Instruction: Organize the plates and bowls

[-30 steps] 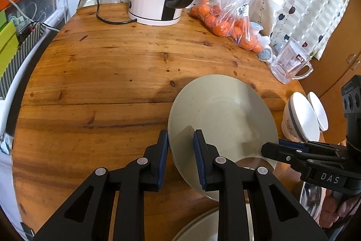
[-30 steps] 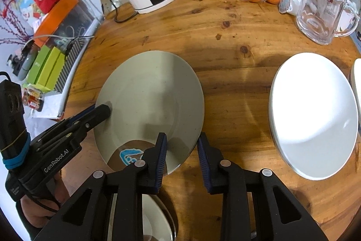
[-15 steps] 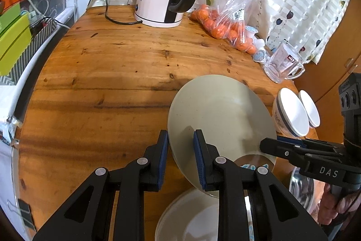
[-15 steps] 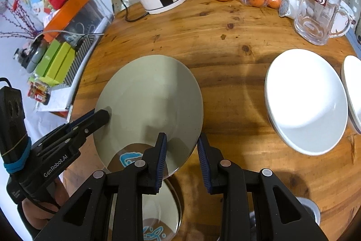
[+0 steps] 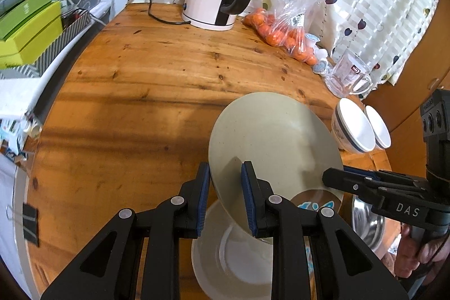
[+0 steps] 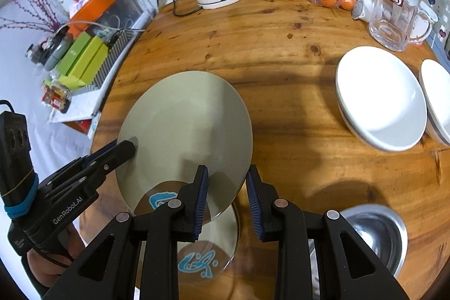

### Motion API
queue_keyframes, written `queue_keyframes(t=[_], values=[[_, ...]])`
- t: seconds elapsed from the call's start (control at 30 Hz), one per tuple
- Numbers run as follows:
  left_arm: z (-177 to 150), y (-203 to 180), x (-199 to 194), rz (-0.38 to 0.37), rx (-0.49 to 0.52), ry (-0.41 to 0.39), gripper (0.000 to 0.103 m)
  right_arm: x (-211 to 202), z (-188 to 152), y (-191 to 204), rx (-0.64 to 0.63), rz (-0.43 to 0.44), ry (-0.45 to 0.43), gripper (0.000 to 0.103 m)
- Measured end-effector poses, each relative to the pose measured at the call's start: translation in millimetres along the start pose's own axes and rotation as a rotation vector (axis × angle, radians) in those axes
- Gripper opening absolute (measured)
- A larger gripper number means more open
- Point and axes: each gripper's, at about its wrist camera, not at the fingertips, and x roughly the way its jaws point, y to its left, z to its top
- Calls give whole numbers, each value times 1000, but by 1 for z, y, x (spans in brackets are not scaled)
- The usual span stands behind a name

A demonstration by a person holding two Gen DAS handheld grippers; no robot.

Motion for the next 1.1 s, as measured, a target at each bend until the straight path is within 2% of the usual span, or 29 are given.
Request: queue_keyframes(t=[0.57,1.1], values=[[-44,8,-18,25,-42,18,24,1,-39,14,-41,-1,38,27],[-69,13,-22,47,-77,46,24,8,-60,19,-72,2,79,27]])
